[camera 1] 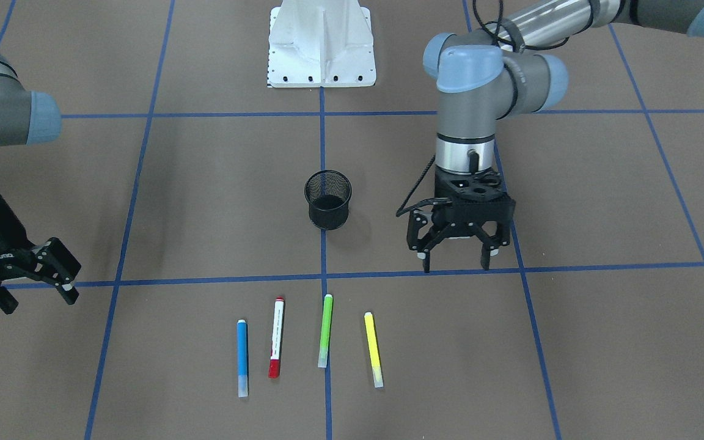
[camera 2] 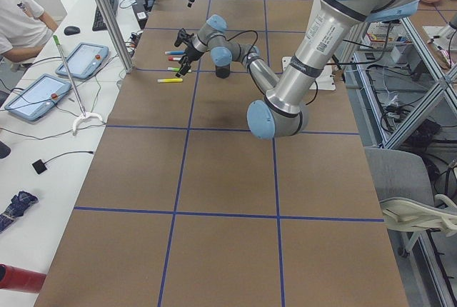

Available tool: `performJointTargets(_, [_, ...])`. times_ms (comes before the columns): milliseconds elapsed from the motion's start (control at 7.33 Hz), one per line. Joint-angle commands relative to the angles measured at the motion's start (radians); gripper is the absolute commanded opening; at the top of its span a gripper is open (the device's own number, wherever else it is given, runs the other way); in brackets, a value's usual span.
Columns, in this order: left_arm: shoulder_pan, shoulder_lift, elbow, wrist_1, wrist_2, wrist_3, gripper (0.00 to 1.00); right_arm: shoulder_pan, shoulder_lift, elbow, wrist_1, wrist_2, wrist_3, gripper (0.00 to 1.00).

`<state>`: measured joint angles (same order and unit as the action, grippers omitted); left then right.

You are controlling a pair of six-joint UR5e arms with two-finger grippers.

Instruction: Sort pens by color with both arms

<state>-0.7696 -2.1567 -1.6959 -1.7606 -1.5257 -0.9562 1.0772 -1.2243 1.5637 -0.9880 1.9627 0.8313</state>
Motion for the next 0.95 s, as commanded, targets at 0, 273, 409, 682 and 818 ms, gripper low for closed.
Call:
performJointTargets(0, [-0.246,0.118,-0.103,0.18,-0.35,0.349,1.0,0.157,0.006,-0.019,-0.206,0.156,-0.281,1.0])
performJointTargets(273, [-0.443,0.228,-0.091,0.26,-0.631,0.496,1.0,0.274,-0.012,-0.027,-0.412,0.309,-0.429,1.0])
performJointTargets(409, [-0.546,0.329,-0.096,0.248,-0.807,0.581,1.0,0.327,-0.055,-0.028,-0.473,0.361,-0.525,1.0])
performJointTargets(682, [-0.632,0.516,-0.076,0.247,-0.86,0.827,1.0,0.407,-0.162,-0.014,-0.511,0.436,-0.557,1.0])
performJointTargets(818, [-0.673,0.549,-0.055,0.247,-0.86,0.89,1.0,0.408,-0.179,-0.019,-0.496,0.429,-0.557,1.0])
